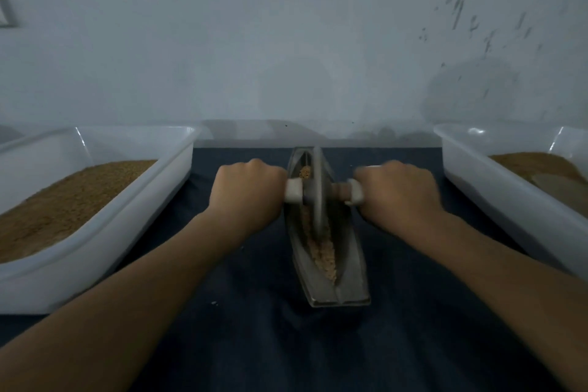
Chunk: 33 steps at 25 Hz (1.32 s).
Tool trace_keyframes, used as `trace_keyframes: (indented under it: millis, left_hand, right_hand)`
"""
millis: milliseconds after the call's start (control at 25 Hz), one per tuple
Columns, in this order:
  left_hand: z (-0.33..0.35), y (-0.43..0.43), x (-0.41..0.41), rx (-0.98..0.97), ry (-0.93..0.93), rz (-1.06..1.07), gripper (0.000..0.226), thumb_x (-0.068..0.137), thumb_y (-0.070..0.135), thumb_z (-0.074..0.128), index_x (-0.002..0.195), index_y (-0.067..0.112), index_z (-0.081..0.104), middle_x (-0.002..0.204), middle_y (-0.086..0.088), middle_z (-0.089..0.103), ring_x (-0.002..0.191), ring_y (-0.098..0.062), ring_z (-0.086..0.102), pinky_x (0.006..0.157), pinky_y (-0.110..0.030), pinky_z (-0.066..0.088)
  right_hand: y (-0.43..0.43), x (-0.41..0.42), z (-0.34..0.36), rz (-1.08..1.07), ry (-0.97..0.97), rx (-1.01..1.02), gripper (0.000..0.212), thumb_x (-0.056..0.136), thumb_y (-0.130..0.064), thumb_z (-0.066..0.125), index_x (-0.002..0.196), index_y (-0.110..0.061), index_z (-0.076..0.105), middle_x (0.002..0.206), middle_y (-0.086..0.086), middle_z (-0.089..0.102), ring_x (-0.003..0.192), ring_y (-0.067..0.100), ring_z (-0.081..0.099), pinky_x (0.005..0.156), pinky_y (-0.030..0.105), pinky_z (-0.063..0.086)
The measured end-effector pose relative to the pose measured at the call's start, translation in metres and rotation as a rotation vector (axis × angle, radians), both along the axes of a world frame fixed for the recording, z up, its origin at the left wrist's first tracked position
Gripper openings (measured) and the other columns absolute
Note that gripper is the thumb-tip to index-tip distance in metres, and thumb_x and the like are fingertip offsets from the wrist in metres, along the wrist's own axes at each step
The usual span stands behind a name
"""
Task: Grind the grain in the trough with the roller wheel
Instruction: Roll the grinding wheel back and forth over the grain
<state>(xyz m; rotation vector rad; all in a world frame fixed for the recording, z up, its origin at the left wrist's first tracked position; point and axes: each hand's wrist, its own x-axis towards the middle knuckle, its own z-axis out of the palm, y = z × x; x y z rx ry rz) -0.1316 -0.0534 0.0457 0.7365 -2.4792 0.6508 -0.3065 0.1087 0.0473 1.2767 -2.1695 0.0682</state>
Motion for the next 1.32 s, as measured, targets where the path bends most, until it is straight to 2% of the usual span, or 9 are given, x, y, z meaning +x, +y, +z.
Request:
trace_keyframes:
  millis: [160, 240, 360, 520, 640, 760, 880, 1040, 1320]
  left_hand:
    - [0.016, -0.024, -0.029, 0.263, -0.045, 0.091, 0.005, 0.090, 0.026, 0.058, 0.093, 0.023, 0.061, 0.087, -0.001, 0.061, 0.076, -0.026, 0.060, 0.063, -0.036, 0.041]
    - [0.007, -0.013, -0.010, 0.140, 0.012, 0.043, 0.008, 0.085, 0.028, 0.063, 0.082, 0.024, 0.056, 0.073, 0.004, 0.051, 0.061, -0.022, 0.048, 0.054, -0.032, 0.036]
    - [-0.004, 0.023, 0.035, -0.081, 0.076, -0.171, 0.045, 0.059, 0.026, 0.074, 0.066, 0.027, 0.030, 0.055, 0.009, 0.023, 0.043, -0.016, 0.019, 0.047, -0.020, 0.008]
    - [0.003, 0.025, 0.036, -0.044, -0.031, -0.047, 0.046, 0.060, 0.029, 0.077, 0.066, 0.027, 0.032, 0.054, 0.009, 0.021, 0.042, -0.014, 0.015, 0.047, -0.020, 0.008]
    - [0.015, 0.006, -0.009, 0.040, -0.059, 0.073, 0.005, 0.086, 0.025, 0.062, 0.083, 0.024, 0.057, 0.073, 0.002, 0.054, 0.061, -0.023, 0.053, 0.054, -0.032, 0.032]
    - [0.032, 0.000, -0.024, 0.079, -0.138, 0.082, 0.009, 0.090, 0.024, 0.059, 0.097, 0.022, 0.065, 0.087, -0.002, 0.062, 0.079, -0.027, 0.063, 0.060, -0.035, 0.037]
    - [0.015, 0.020, 0.013, -0.028, -0.057, -0.034, 0.019, 0.074, 0.026, 0.072, 0.076, 0.021, 0.054, 0.061, 0.003, 0.038, 0.052, -0.023, 0.043, 0.047, -0.029, 0.024]
    - [0.009, 0.032, 0.047, -0.106, 0.044, -0.209, 0.044, 0.052, 0.020, 0.074, 0.064, 0.024, 0.032, 0.053, 0.007, 0.018, 0.040, -0.016, 0.016, 0.049, -0.019, 0.007]
    - [0.015, -0.008, -0.017, 0.180, -0.046, 0.091, 0.005, 0.092, 0.023, 0.056, 0.094, 0.021, 0.060, 0.078, 0.000, 0.051, 0.069, -0.024, 0.054, 0.060, -0.035, 0.037]
  right_hand:
    - [-0.047, -0.007, 0.028, -0.046, -0.097, 0.102, 0.010, 0.092, -0.030, 0.065, 0.099, -0.023, 0.068, 0.095, 0.002, 0.067, 0.085, 0.027, 0.065, 0.064, 0.032, 0.045]
    - [-0.026, -0.004, 0.022, 0.010, -0.085, 0.089, 0.008, 0.089, -0.032, 0.066, 0.084, -0.029, 0.059, 0.085, -0.003, 0.062, 0.077, 0.023, 0.062, 0.059, 0.031, 0.045]
    - [0.033, 0.014, -0.005, 0.153, 0.027, -0.077, 0.026, 0.072, -0.035, 0.052, 0.067, -0.032, 0.026, 0.060, -0.010, 0.040, 0.050, 0.016, 0.043, 0.045, 0.022, 0.021]
    - [0.034, 0.012, -0.004, 0.151, 0.036, -0.086, 0.028, 0.070, -0.036, 0.056, 0.069, -0.033, 0.028, 0.057, -0.011, 0.041, 0.047, 0.016, 0.038, 0.046, 0.020, 0.016]
    - [-0.015, -0.001, 0.005, -0.003, -0.152, 0.024, 0.016, 0.088, -0.030, 0.062, 0.082, -0.030, 0.047, 0.086, -0.003, 0.063, 0.072, 0.022, 0.056, 0.054, 0.029, 0.032]
    - [-0.025, -0.009, 0.007, -0.037, -0.265, 0.043, 0.018, 0.091, -0.030, 0.061, 0.081, -0.029, 0.047, 0.091, 0.000, 0.063, 0.075, 0.022, 0.054, 0.057, 0.030, 0.034]
    - [0.018, 0.000, -0.010, 0.078, -0.040, -0.029, 0.035, 0.084, -0.039, 0.065, 0.070, -0.030, 0.034, 0.067, -0.010, 0.048, 0.057, 0.018, 0.043, 0.047, 0.025, 0.015]
    - [0.059, 0.009, -0.013, 0.255, 0.050, -0.147, 0.021, 0.072, -0.044, 0.057, 0.074, -0.031, 0.041, 0.059, -0.014, 0.017, 0.046, 0.018, 0.027, 0.048, 0.018, 0.014]
    - [-0.027, -0.008, 0.023, -0.005, -0.117, 0.087, 0.009, 0.091, -0.033, 0.064, 0.087, -0.030, 0.056, 0.081, -0.004, 0.054, 0.074, 0.022, 0.054, 0.061, 0.031, 0.039]
